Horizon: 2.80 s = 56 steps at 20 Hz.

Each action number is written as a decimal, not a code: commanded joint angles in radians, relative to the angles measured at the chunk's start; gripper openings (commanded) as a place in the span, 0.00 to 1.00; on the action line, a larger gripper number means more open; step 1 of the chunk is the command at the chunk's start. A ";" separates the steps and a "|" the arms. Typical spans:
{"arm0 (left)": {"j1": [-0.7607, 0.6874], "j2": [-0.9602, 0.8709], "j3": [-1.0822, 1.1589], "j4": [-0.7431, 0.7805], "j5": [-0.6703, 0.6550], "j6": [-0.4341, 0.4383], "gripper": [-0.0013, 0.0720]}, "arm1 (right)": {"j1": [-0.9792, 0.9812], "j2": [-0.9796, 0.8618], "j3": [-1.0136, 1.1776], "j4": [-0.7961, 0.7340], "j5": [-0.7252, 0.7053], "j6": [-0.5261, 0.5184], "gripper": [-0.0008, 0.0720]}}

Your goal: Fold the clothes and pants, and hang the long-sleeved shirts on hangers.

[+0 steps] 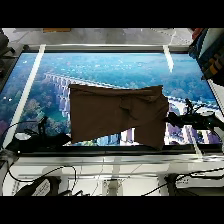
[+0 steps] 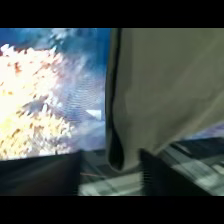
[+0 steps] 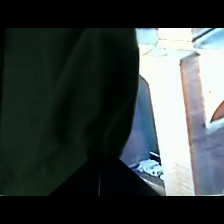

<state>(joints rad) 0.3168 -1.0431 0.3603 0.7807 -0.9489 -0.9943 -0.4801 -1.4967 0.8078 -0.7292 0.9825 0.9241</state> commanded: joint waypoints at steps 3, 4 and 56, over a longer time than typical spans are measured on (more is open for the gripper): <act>-0.137 0.000 -0.011 -0.005 0.195 -0.015 0.42 | 0.001 0.001 0.002 0.000 0.050 0.002 0.03; -0.153 0.000 -0.010 -0.005 0.208 -0.029 0.42 | 0.001 0.001 0.005 0.000 0.058 0.002 0.03; -0.148 0.040 0.856 0.148 0.173 -0.002 0.04 | 0.009 0.415 0.681 -0.009 0.315 0.348 0.03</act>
<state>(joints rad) 0.2214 -0.8089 1.2156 0.8886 -0.6231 -1.0023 -0.4778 -0.8841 1.4860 -0.7929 1.1259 1.2289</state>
